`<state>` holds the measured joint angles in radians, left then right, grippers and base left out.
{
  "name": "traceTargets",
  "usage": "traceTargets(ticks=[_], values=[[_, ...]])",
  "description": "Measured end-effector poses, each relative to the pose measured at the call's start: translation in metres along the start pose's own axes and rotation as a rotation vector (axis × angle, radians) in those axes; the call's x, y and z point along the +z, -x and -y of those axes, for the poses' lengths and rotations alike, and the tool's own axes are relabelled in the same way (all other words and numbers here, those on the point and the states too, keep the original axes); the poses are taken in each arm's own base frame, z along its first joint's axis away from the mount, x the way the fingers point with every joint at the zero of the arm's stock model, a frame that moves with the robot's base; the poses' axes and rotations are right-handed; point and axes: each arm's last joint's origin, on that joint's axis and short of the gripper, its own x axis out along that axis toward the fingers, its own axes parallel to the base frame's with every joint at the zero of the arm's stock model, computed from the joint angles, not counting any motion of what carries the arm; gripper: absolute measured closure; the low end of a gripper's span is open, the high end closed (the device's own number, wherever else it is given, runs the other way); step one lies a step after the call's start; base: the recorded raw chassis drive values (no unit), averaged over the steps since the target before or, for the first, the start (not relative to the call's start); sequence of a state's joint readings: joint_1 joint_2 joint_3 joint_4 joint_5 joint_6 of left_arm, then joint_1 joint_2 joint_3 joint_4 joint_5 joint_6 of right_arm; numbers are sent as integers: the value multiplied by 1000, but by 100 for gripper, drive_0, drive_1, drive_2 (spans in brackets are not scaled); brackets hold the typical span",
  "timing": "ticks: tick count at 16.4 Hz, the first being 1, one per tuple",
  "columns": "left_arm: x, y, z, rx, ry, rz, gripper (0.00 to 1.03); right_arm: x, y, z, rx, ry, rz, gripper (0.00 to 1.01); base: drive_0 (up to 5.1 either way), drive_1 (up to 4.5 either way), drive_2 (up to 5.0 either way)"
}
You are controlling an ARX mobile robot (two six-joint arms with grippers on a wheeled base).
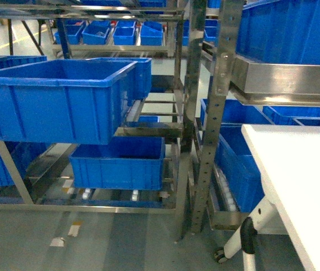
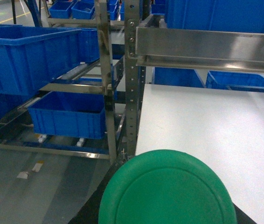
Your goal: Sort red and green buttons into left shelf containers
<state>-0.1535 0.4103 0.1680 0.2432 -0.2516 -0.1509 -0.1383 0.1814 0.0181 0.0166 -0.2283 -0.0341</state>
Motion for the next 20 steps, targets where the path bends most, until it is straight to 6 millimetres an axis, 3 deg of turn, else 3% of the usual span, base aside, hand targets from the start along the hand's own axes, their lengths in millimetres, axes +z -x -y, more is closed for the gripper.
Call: traceTargets(ticks=[20], values=[[0,0,0,0,0,0,74,0,0,0,0,0,-1,76,-484,340,152]])
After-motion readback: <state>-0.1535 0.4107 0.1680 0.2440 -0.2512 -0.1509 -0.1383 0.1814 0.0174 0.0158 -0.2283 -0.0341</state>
